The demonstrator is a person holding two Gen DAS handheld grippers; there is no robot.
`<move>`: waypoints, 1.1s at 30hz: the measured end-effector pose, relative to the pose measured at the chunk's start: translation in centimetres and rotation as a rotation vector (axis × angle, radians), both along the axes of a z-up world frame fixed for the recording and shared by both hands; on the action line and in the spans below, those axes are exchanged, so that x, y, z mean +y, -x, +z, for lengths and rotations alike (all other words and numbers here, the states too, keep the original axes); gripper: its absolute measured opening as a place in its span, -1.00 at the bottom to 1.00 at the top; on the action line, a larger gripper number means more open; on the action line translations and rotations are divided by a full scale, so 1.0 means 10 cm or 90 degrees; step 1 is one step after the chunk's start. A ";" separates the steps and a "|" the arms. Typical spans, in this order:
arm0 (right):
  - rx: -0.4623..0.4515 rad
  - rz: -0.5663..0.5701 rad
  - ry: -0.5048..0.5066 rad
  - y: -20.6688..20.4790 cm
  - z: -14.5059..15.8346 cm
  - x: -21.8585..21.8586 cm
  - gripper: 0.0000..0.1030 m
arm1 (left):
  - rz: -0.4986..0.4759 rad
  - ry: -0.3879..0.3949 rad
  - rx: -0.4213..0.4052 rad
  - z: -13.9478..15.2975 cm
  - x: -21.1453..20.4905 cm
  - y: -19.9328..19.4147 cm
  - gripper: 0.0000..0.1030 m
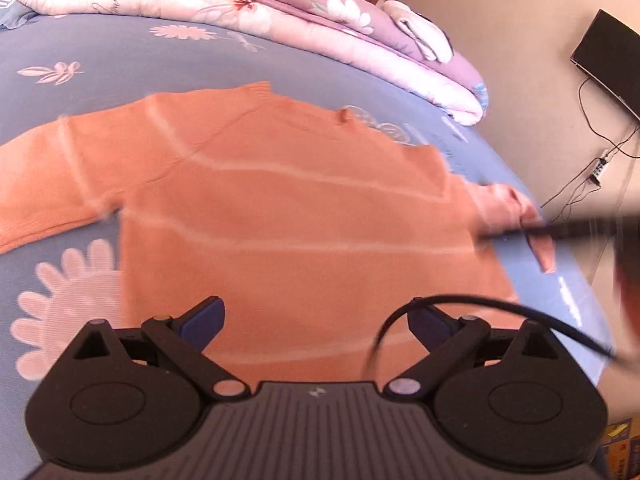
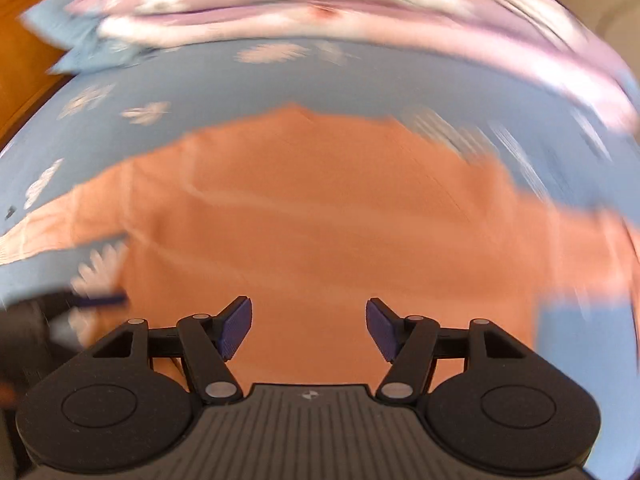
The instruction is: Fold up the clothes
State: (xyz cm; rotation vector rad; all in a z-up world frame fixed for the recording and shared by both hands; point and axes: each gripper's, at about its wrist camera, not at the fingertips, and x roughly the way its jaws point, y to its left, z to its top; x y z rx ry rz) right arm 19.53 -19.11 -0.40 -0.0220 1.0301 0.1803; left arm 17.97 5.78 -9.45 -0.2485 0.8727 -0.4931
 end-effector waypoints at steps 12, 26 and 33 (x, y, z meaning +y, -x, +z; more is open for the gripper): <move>-0.064 -0.205 -0.156 1.19 -0.17 -1.69 0.33 | -0.135 -0.225 0.058 0.42 -1.16 0.39 0.89; -0.130 -0.233 -0.110 1.39 -0.09 -3.10 0.33 | -0.275 -0.273 0.112 0.43 -2.28 0.63 0.89; -0.111 -0.228 -0.084 1.33 -0.14 -3.33 0.33 | -0.292 -0.312 0.128 0.41 -2.37 0.68 0.89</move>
